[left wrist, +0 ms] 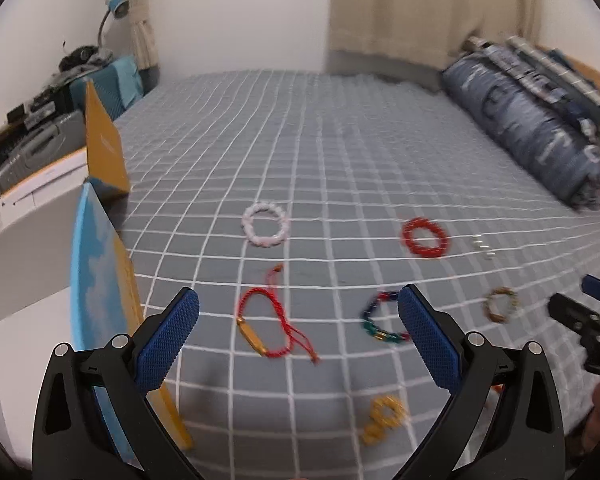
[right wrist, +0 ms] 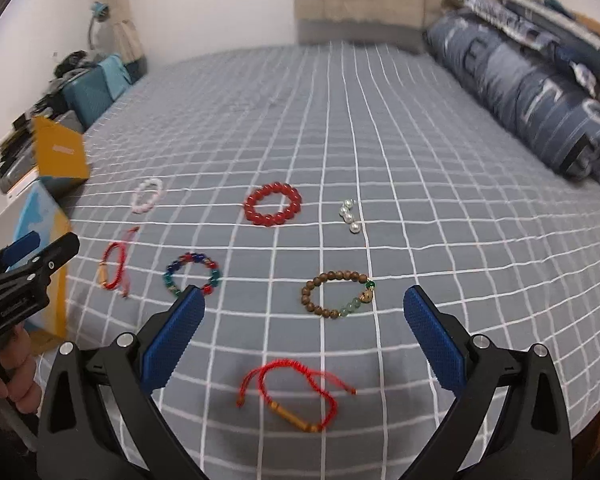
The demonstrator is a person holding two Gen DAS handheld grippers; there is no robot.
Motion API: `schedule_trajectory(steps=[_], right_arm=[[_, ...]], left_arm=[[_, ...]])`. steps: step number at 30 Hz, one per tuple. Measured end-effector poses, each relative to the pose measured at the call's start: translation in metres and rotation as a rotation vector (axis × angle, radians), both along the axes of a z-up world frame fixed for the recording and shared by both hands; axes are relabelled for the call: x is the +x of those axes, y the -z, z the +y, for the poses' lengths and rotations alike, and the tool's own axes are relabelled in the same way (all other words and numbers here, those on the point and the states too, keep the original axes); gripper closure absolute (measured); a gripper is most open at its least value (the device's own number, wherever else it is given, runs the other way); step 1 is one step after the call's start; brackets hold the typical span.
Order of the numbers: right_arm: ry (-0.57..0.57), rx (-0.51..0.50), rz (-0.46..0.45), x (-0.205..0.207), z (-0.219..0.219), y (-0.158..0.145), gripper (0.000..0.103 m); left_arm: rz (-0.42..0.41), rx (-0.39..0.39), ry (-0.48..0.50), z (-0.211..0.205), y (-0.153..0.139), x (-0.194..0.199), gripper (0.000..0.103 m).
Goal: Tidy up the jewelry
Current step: 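Grasp the red cord bracelet with the left tool while the right tool grasps the wooden bead bracelet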
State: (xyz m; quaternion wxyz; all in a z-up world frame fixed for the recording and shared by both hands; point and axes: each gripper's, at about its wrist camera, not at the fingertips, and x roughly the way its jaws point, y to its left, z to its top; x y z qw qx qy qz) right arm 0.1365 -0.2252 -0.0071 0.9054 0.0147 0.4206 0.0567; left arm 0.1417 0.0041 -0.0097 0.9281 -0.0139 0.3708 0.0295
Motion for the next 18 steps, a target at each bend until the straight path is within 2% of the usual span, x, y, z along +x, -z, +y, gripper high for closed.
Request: schedule_trajectory(steps=[3,6,13,18], right_arm=[[0.016,-0.024,0.045,0.023,0.000,0.017,0.007],[0.033,-0.018,0.097,0.040,-0.002,0.035,0.007],[0.060,-0.006,0.193,0.065,-0.005,0.070,0.007],[0.081,0.029,0.264,0.080,-0.010,0.089,0.022]], left_arm=[[0.075,-0.034,-0.003,0.005,0.021,0.026,0.006],[0.113,-0.020,-0.010,0.007,0.040,0.042,0.006],[0.187,-0.050,-0.068,0.025,0.073,0.058,0.006],[0.233,-0.048,-0.048,0.026,0.084,0.063,0.018]])
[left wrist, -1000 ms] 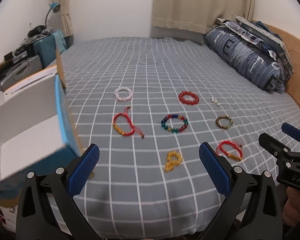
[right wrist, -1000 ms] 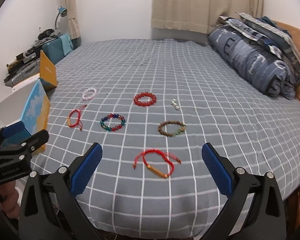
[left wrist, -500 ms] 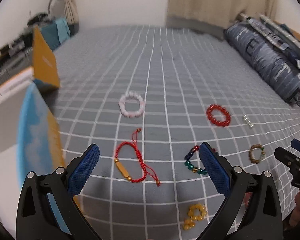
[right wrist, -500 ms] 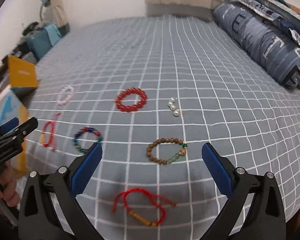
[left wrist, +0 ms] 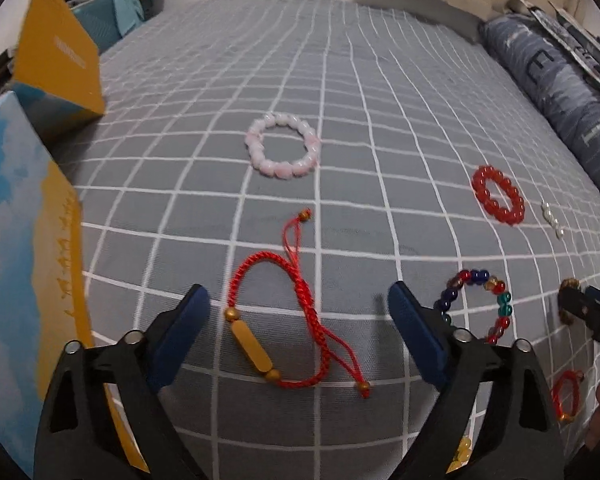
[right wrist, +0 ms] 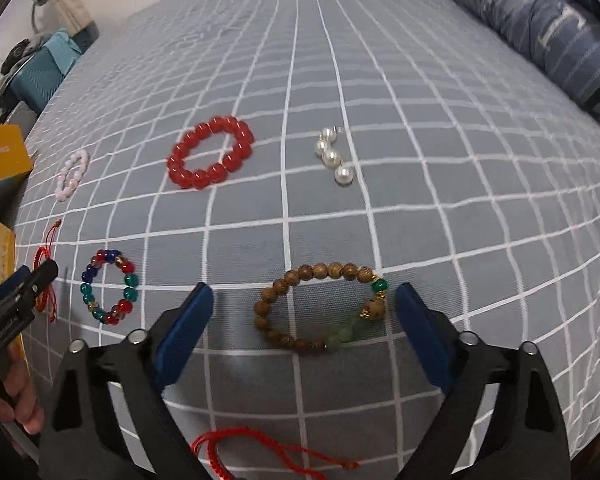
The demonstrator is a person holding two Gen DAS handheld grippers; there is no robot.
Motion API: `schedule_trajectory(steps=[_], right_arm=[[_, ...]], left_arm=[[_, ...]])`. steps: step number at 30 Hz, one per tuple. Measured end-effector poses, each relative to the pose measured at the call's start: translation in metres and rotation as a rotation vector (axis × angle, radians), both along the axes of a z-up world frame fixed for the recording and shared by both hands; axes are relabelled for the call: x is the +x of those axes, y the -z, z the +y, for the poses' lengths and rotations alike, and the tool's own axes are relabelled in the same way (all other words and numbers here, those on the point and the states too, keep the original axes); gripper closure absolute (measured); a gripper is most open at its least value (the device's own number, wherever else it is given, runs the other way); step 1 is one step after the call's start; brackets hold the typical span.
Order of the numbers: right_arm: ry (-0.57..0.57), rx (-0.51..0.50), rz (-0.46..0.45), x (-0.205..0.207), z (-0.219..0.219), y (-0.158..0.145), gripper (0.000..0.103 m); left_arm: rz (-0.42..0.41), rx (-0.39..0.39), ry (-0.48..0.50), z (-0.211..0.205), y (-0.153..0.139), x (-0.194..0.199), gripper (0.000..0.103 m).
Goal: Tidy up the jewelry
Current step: 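Grasp the red cord bracelet with the left tool while the right tool grasps the wooden bead bracelet, then lift both bracelets and carry them over the white box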
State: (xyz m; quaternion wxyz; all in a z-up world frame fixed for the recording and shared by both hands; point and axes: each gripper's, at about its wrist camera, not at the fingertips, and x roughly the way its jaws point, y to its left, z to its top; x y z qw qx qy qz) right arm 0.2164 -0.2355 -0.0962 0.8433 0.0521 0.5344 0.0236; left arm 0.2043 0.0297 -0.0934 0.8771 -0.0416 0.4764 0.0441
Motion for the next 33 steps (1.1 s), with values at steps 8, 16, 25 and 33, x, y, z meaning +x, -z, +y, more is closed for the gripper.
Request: schedule_trajectory(steps=[8,16,25,33], right_arm=[[0.017,-0.036,0.016,0.006,0.004,0.012,0.039],[0.029,-0.036,0.027,0.006,0.004,0.005,0.084],[0.035,-0.033,0.018,0.001,0.000,0.002,0.085],[0.029,-0.033,-0.022,-0.011,0.001,-0.009,0.085]], left_arm=[[0.009,0.032,0.012,-0.005,0.011,-0.004,0.044],[0.038,0.008,0.027,-0.005,0.005,-0.009,0.088],[0.045,-0.016,0.033,-0.006,-0.002,-0.014,0.094],[0.026,-0.024,0.052,-0.011,-0.010,-0.020,0.094]])
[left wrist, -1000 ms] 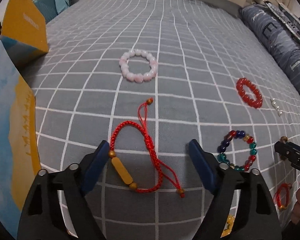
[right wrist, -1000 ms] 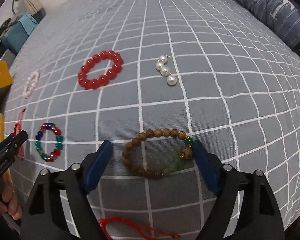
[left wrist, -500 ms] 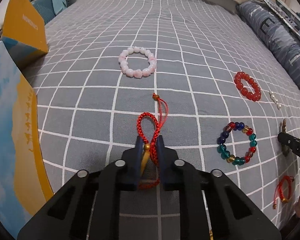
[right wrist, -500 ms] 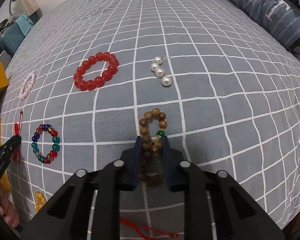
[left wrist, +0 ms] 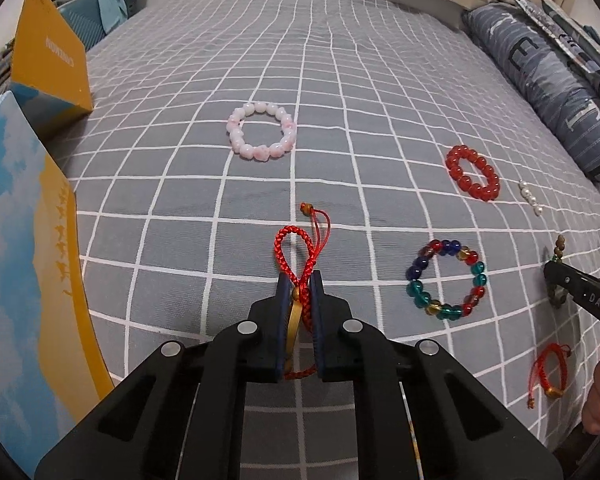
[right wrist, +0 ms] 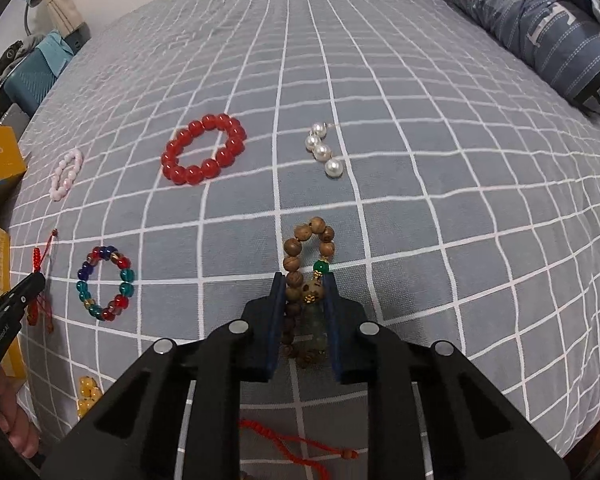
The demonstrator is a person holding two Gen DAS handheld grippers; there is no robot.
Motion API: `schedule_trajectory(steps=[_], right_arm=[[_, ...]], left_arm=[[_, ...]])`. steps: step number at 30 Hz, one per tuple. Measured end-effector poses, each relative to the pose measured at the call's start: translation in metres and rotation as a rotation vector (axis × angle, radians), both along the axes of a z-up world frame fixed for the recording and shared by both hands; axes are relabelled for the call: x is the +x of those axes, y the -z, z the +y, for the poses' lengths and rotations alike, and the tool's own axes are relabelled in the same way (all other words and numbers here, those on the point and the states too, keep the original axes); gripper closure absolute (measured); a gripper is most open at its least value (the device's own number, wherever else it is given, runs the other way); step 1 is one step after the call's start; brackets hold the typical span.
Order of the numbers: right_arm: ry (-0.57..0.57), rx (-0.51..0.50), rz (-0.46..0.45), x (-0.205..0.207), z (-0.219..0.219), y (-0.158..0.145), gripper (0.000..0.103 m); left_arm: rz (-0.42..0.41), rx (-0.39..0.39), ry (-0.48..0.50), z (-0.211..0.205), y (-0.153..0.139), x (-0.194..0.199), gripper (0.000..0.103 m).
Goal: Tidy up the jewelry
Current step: 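Lift both bracelets and carry them over the white box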
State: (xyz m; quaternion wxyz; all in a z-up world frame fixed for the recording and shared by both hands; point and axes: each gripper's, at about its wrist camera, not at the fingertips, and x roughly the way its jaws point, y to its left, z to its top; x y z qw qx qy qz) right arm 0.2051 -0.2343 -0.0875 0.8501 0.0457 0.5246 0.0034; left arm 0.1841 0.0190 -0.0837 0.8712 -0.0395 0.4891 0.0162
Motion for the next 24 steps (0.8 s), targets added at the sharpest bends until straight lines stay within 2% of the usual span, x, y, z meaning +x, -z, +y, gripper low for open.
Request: schedule_trajectory(steps=[20,24], right_arm=[[-0.029,-0.084,-0.201,-0.037,0.030,-0.062,0.085],[-0.035,-0.087,-0.241,-0.047,0.037,-0.077,0.085]], left_arm=[[-0.119,-0.005,0.041,-0.010,-0.052,-0.033,0.094],[-0.152,0.021,0.044,-0.013,-0.064,-0.044,0.094]])
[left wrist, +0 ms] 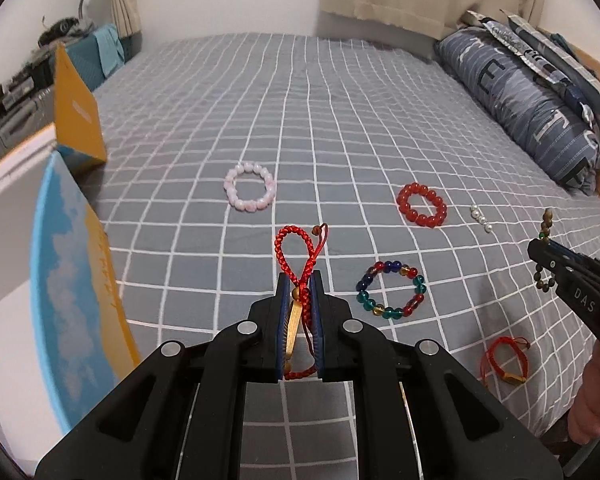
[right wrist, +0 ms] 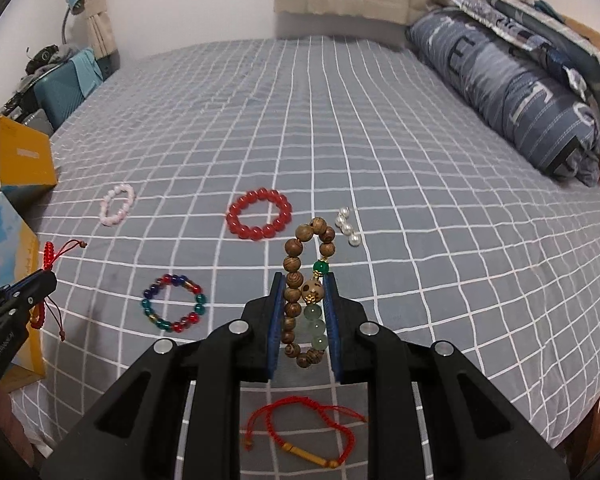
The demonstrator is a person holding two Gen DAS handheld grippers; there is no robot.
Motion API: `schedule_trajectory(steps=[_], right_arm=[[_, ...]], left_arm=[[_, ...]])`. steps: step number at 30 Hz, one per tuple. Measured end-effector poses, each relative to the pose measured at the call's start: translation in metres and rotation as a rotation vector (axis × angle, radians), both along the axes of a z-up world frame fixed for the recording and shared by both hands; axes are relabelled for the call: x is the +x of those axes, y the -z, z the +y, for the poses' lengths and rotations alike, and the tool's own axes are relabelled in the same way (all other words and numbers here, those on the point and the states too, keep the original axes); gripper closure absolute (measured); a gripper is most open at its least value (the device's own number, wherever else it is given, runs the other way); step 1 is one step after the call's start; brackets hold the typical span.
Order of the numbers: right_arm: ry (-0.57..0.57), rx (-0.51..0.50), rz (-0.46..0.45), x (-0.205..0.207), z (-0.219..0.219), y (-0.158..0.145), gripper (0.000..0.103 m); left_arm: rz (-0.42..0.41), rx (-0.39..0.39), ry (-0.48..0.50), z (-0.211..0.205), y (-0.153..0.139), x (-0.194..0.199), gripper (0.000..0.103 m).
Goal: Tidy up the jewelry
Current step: 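Lift both bracelets and carry them over the white box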
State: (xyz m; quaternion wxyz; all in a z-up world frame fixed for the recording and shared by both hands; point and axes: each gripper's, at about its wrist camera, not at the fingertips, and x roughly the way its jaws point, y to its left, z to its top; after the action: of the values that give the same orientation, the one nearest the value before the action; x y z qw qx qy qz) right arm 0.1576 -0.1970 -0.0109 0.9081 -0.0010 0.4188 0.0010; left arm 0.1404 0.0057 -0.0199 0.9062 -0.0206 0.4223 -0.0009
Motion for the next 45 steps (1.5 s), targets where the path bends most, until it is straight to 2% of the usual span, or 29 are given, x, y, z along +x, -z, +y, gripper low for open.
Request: schedule_trajectory(steps=[14,22,36,45], right_arm=[[-0.037,0.010,-0.084,-0.040,0.019,-0.032,0.085],[-0.044,0.026,-0.104,-0.054,0.025,-0.042,0.085],[-0.091,0.019,-0.114,-0.052,0.044,-0.054,0.085],[-0.172,0.029,-0.133,-0.040,0.084,-0.071,0.085]], left_arm=[[-0.077,0.010,0.006,-0.002,-0.029,-0.038,0.093],[-0.090,0.006,0.006,0.001,-0.037,-0.054,0.093],[-0.116,0.023,-0.053,0.023,-0.057,-0.064,0.093],[-0.147,0.038,-0.135,0.066,-0.080,-0.080,0.093]])
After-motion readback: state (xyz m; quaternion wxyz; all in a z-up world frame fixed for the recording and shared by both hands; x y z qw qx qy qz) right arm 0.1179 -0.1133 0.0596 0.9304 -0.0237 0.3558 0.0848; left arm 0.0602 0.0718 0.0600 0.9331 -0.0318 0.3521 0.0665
